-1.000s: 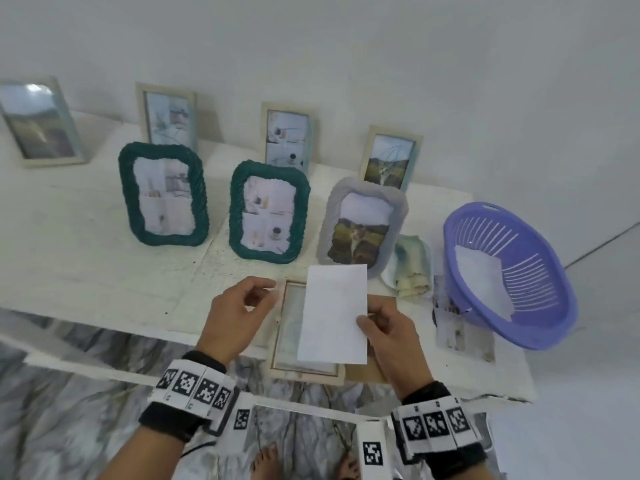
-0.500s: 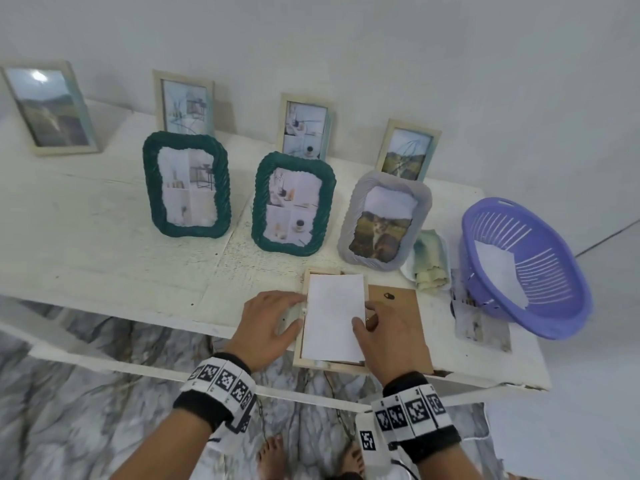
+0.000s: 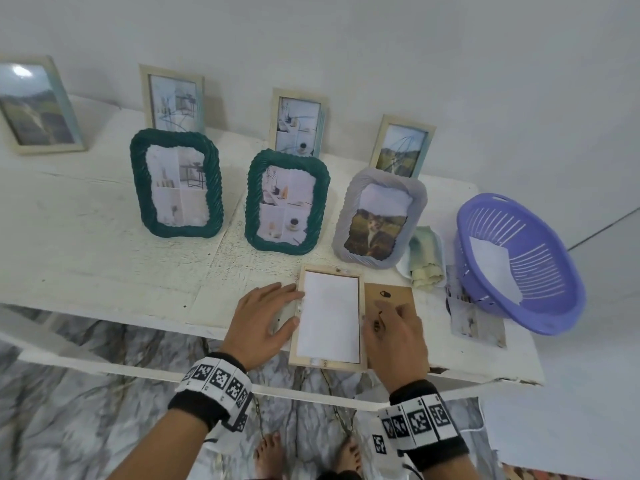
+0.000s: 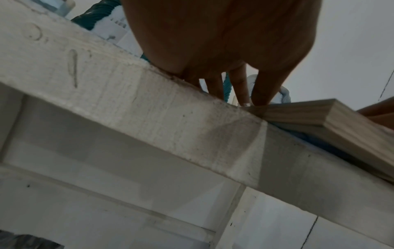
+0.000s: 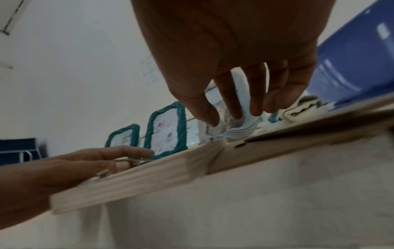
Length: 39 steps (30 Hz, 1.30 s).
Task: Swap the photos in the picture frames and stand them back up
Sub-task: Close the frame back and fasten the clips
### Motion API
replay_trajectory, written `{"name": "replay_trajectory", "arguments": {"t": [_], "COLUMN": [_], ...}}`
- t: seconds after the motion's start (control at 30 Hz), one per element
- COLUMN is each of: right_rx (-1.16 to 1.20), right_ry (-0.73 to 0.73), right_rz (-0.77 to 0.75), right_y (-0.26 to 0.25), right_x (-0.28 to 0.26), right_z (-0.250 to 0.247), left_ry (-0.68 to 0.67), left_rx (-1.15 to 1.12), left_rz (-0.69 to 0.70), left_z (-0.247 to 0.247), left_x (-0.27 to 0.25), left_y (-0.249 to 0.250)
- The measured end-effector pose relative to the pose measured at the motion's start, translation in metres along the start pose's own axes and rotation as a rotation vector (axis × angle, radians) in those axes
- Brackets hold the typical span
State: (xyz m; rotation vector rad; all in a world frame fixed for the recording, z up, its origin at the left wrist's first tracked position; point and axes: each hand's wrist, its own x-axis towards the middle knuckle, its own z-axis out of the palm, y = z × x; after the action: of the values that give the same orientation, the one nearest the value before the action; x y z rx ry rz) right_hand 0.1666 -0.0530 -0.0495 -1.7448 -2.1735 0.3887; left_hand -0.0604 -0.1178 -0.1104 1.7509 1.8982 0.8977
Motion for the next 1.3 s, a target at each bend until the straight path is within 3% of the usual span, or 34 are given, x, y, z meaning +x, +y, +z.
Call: {"name": "replay_trajectory", "arguments": {"t": [0.07, 0.2, 0.37, 0.5, 0.83, 1.2, 1.3], "right_rx": [-0.111, -0.264, -0.081, 0.05, -0.031, -0.148, -0.033], "right_ry": [0.041, -0.189, -0.202, -0.111, -0.037, -0.062, -0.079], "right_rz": [0.044, 0.163, 0.209, 0.275, 0.005, -0.111, -0.134], "right_y": [0.013, 0.033, 0.048, 0.045, -0.023, -0.039, -0.029], "right_x": [0.001, -0.001, 0.001, 0.004, -0.002, -0.005, -0.006], "right_z": [-0.005, -0.012, -0.022, -0.033, 0.004, 0.023, 0.021], "left_ry": [0.006, 0.022, 0.028, 0.013, 0.018, 0.022, 0.01], "left_rx": [0.009, 0.003, 0.004, 0.003, -0.013, 0.01, 0.016], "left_rz": [0.007, 0.008, 0.004, -0.003, -0.012, 0.0, 0.003], "left_z": [0.001, 0.002, 0.002, 0.001, -0.002, -0.003, -0.001], "left_x": [-0.001, -0.001, -0.001, -0.001, -0.002, -0.001, -0.001], "left_y": [0.0, -0.001, 0.0, 0.0, 0.004, 0.005, 0.002]}}
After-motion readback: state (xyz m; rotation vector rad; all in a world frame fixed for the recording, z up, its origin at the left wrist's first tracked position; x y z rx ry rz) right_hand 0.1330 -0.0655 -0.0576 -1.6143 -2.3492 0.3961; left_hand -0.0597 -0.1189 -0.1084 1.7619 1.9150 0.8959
